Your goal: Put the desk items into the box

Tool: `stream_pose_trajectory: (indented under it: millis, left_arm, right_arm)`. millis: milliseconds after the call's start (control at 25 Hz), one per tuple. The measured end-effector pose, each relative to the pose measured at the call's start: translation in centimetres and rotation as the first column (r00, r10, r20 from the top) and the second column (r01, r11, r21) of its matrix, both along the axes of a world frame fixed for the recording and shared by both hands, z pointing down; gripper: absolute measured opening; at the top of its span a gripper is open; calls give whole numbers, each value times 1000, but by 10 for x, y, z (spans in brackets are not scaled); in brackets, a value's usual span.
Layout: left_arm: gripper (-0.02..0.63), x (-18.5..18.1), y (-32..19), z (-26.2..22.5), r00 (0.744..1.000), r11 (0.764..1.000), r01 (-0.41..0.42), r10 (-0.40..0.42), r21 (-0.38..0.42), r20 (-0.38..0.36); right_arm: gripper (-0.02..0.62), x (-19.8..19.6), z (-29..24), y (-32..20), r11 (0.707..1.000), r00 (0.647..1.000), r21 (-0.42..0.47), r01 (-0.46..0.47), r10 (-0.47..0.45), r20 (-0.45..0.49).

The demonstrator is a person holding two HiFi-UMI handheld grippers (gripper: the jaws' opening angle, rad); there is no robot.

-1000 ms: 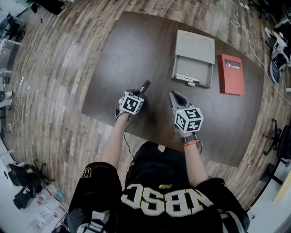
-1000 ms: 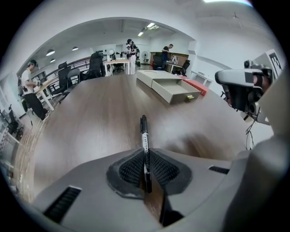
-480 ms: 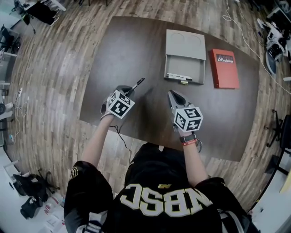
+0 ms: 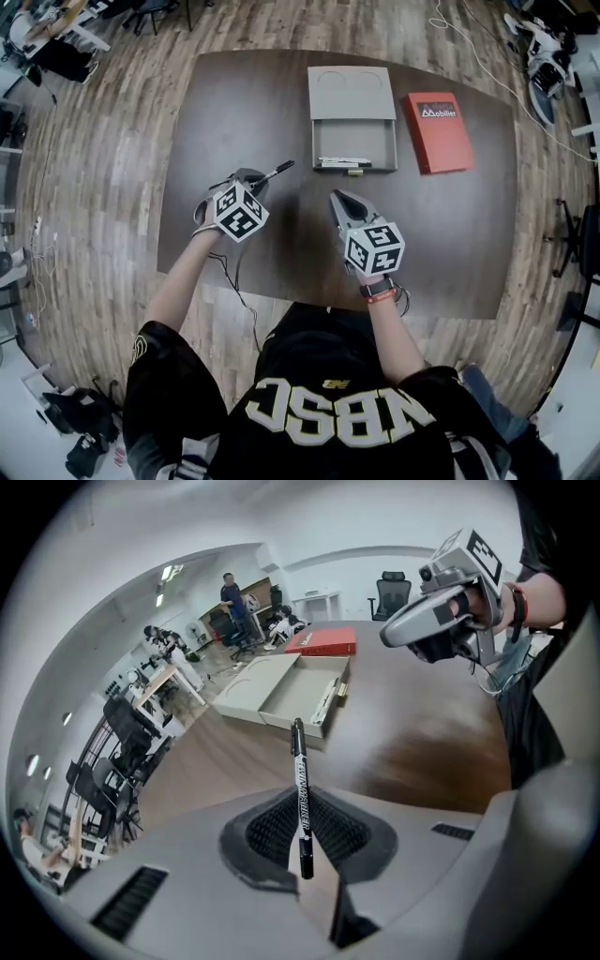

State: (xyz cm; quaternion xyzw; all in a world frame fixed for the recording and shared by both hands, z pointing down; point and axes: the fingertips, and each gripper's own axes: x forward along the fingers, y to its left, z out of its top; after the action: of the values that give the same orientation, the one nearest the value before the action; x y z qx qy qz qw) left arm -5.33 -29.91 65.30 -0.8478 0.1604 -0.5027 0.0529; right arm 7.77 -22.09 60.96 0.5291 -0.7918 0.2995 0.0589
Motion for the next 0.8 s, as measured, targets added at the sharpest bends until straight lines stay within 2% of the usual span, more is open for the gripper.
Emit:
stream_pose_trajectory:
  millis: [320,600,800]
  left_arm:
    - [49,58,-26,9,993,993,-117,117,30,-6]
    - [49,110,-46,13,977,976,-213,212,44,9]
    - [49,144,-48,18,955,954,-296,296,46,19]
  right_arm:
    - [12,25,0,7,998,999,-9,-55,55,0]
    - [12,61,10,8,992,992,-29,-126,126,-1]
    - [18,80,17,7,989,988,-25,-143,141,-69]
